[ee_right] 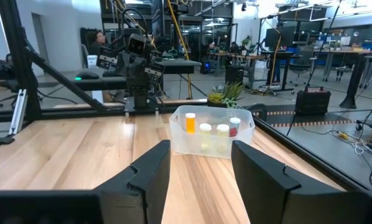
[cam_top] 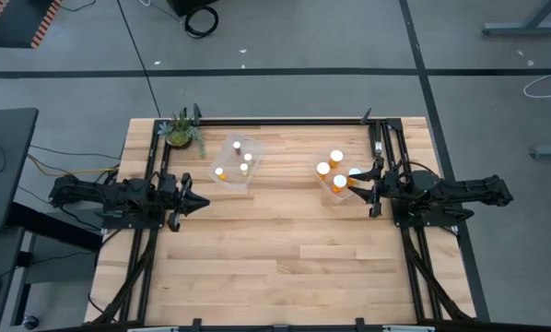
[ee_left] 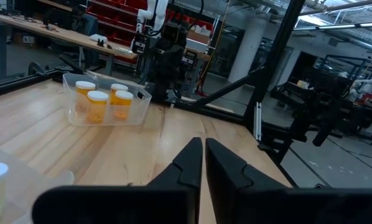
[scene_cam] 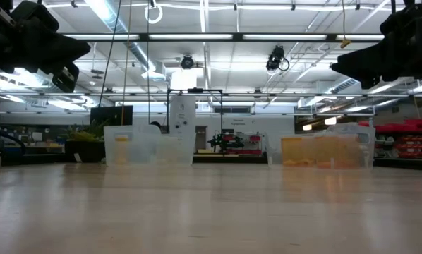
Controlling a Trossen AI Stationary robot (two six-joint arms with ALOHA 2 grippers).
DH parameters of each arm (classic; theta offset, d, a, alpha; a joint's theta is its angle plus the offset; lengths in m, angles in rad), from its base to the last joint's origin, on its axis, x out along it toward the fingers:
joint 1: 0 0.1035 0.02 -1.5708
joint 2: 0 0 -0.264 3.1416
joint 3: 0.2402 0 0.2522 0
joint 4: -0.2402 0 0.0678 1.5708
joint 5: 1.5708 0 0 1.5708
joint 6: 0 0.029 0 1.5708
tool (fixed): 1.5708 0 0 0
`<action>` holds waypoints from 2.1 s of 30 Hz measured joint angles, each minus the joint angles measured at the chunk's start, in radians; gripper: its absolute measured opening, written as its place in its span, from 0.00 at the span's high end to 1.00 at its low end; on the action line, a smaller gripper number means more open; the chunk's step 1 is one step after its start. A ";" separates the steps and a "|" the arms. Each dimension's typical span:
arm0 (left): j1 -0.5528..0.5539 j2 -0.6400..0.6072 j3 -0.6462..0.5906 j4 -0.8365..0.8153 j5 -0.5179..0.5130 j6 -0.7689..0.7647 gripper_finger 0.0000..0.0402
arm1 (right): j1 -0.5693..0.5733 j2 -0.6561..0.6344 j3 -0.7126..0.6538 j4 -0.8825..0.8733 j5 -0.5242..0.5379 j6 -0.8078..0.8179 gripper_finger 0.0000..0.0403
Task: Pick and place medicine bottles into bin by pill shape (circle, oval)
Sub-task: Return to Home Position
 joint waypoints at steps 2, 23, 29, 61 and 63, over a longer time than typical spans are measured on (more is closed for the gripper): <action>0.000 0.000 0.000 0.000 0.000 0.000 0.92 | 0.000 0.000 0.000 0.000 0.000 0.000 0.56; 0.000 0.000 0.000 0.002 0.000 0.000 0.91 | 0.000 0.000 0.000 0.000 0.000 0.000 0.56; 0.000 0.000 0.000 0.002 0.000 0.000 0.93 | 0.000 0.000 0.000 0.000 0.000 0.000 0.56; 0.000 0.000 0.000 0.003 0.000 0.000 0.92 | 0.000 0.000 0.000 0.000 0.000 0.000 0.56; 0.000 0.000 0.000 0.003 0.000 0.001 0.91 | 0.000 0.000 0.000 0.000 0.000 0.000 0.56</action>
